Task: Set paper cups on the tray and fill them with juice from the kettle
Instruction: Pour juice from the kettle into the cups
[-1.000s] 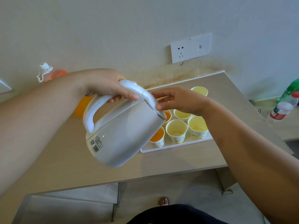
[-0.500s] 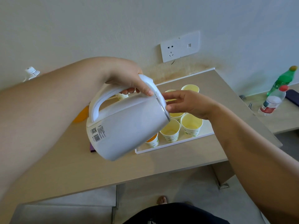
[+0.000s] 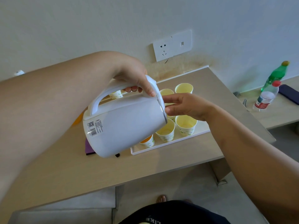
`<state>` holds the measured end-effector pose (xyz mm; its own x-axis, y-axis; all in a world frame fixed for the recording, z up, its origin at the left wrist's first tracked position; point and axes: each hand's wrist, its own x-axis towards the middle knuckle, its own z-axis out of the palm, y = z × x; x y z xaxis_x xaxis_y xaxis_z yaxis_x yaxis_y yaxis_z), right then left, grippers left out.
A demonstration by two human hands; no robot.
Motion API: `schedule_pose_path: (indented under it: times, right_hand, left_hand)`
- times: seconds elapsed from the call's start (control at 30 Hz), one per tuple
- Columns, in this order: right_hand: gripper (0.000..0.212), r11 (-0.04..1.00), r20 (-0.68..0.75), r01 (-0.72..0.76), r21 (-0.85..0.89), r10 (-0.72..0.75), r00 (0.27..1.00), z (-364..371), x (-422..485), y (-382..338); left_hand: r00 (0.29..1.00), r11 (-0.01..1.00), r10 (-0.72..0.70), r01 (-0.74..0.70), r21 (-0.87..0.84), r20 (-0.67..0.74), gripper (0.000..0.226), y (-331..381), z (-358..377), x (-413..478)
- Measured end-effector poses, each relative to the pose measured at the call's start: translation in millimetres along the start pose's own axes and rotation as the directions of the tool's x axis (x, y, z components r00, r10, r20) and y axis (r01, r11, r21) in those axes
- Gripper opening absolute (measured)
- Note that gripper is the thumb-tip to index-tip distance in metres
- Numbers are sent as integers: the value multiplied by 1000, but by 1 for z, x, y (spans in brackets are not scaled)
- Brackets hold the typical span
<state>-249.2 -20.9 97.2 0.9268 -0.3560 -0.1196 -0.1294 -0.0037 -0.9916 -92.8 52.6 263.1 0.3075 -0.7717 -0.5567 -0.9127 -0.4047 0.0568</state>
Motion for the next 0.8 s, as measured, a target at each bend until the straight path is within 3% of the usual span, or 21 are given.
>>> schedule_pose_path:
  times: [0.3, 0.8]
  right_hand:
    - [72, 1000, -29, -21, 11, 21, 999, -5, 2, 8]
    - [53, 998, 2, -1, 56, 0, 1000, -2, 5, 9]
  left_hand:
    - [1000, 999, -10, 9, 54, 24, 38, 10, -1, 7]
    - [999, 993, -29, 26, 119, 28, 38, 16, -4, 6]
